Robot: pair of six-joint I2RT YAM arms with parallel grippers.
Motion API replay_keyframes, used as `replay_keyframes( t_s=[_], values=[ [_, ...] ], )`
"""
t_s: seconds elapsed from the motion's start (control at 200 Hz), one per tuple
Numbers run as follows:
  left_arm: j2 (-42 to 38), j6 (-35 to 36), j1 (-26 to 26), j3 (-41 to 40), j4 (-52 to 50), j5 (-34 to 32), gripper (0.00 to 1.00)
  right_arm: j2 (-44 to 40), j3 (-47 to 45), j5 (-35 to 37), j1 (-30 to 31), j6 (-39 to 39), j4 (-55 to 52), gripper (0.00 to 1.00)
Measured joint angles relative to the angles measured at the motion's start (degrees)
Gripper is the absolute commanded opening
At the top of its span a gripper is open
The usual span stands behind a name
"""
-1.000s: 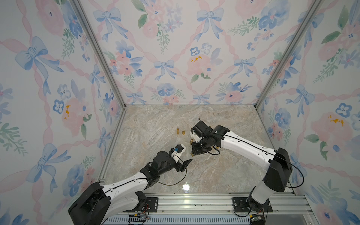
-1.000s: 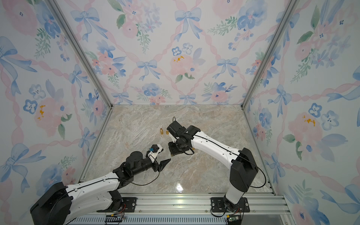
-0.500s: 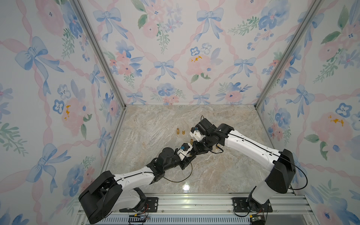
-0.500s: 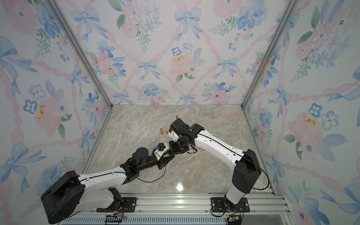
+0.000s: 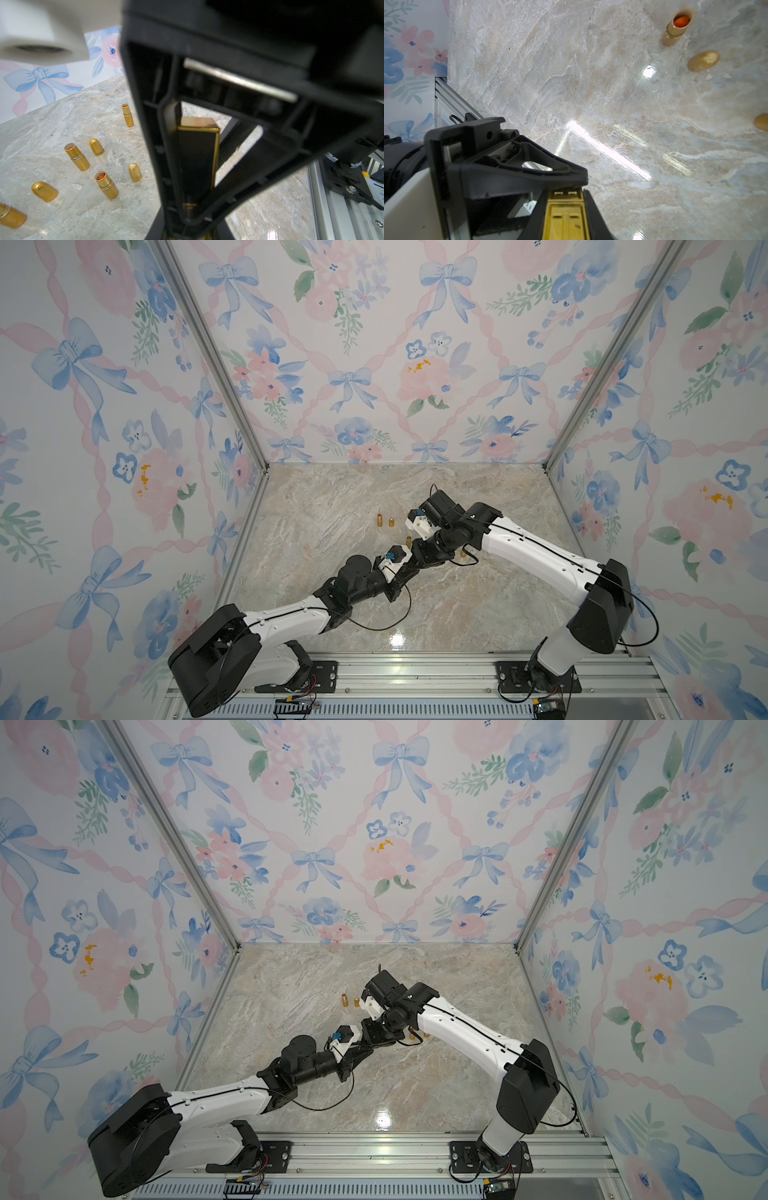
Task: Open the lipstick cap
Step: Pick up the lipstick at the center of the board, then open the cover of the lipstick.
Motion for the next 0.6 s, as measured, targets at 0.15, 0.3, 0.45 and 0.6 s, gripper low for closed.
replay_keyframes(
  t_s=[0.15, 0.3, 0.45, 0.6],
  values=[
    [0.0, -0.6, -0.1, -0.3, 0.5, -2.3, 0.00, -1.1, 0.0, 0.1, 0.0, 1.0, 0.4, 0.44],
    [0.0, -0.9, -0.1, -1.2, 0.5, -3.3, 0.00, -2.8, 0.0, 1.0, 0.0, 0.5, 0.4, 0.54],
    [-0.1, -1.1, -0.1, -2.0, 0.5, -3.5, 0.00, -3.5, 0.0, 2.9, 0.0, 0.2, 0.4, 0.55],
    [-0.8, -1.1, -0.1, -2.1, 0.6, -3.5, 0.00, -3.5, 0.0, 3.5, 0.0, 0.0, 0.5, 0.53]
  ],
)
